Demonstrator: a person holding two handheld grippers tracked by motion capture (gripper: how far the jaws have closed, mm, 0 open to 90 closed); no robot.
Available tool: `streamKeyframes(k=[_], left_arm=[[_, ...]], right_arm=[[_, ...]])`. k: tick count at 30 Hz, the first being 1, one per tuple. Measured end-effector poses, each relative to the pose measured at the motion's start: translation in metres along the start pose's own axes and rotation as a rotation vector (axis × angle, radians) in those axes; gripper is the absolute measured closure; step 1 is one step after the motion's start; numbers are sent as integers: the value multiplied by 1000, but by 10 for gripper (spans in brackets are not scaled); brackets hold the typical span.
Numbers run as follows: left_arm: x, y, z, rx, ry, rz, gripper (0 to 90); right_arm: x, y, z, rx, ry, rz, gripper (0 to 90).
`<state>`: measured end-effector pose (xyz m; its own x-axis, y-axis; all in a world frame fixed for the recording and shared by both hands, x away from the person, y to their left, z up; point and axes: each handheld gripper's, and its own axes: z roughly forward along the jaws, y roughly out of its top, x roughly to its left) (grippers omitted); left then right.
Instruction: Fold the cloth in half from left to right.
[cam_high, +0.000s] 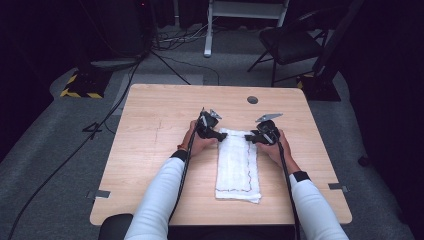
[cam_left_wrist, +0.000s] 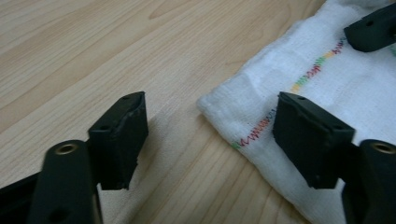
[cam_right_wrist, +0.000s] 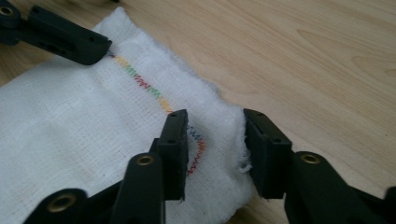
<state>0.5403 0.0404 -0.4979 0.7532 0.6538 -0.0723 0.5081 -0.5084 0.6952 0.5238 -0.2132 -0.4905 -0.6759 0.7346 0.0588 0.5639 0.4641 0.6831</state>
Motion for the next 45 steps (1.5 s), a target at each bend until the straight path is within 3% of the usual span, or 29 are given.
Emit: streamKeyframes(k=[3,7,13,16,22,27,32,45], left_arm=[[0,0,-2,0,-49,16,503],[3,1,-2,-1,-96,0,666],[-1,7,-1,23,-85,45,795],[-1,10,0,25,-71,57,816],[1,17,0,21,-34,64,833],[2,26,-5,8,3,75,837],[5,30,-10,-19,20,58,840],[8,40,-22,-52,49,74,839]], right_arm=[[0,0,0,4,22,-2,742],[4,3,0,14,19,-29,813],[4,5,1,5,-3,-54,839],[4,7,2,3,-17,-67,845],[3,15,-4,-53,-47,-74,851],[4,20,-4,-59,-79,-91,853],[4,29,-10,-92,-86,-90,853],[6,44,-17,-148,-120,-110,855]])
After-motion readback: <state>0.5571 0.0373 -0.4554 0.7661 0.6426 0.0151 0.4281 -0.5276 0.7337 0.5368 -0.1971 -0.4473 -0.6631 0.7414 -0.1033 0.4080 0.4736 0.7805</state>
